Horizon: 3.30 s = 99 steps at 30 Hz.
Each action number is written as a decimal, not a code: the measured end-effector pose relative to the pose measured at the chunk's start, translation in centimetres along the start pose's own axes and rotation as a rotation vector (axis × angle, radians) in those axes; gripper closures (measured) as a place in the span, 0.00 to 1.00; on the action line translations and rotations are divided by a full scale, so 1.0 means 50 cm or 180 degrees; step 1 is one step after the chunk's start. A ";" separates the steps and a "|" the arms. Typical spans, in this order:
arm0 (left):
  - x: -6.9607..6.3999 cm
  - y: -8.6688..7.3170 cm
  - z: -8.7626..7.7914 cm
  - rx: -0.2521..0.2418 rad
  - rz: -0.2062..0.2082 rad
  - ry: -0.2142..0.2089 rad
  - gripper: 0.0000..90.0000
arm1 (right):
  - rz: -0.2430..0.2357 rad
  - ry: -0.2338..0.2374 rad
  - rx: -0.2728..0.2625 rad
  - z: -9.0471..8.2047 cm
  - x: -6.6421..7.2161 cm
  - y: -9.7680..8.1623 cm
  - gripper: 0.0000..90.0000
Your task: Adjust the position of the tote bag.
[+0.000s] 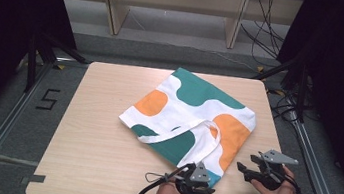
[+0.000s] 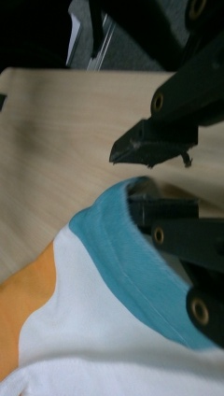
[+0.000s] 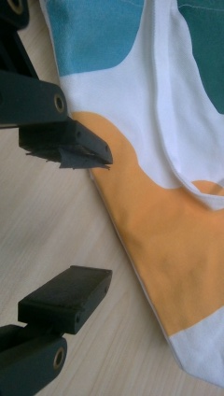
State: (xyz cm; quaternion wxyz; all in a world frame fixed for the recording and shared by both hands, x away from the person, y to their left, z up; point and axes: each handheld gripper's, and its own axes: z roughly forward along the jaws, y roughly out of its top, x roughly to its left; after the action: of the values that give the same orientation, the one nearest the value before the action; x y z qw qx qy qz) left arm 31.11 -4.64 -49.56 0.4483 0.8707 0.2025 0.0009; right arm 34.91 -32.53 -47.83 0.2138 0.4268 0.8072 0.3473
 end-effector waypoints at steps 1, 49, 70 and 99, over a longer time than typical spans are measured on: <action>0.000 0.000 0.000 0.0000 0.0000 0.0000 0.64 | 0.0103 0.0028 0.0012 -0.002 0.004 0.000 0.43; 0.501 -0.149 -0.321 0.0026 -0.1622 0.1315 0.83 | 0.0262 0.0303 -0.0006 0.008 0.035 0.006 0.45; 0.282 -0.241 -0.378 -0.0034 -0.0975 0.1144 0.83 | 0.0115 0.0271 0.0332 -0.001 0.074 0.010 0.38; 0.181 -0.263 -0.397 -0.0048 -0.0872 0.1183 0.72 | -0.0699 0.0337 0.0599 -0.016 0.120 -0.025 0.47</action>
State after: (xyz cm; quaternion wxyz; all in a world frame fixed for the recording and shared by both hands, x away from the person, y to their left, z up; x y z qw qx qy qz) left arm 31.15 20.82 -49.60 0.4058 0.8165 0.3978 0.1019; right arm 30.42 -28.30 -48.52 0.1668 0.3352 0.8881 0.2666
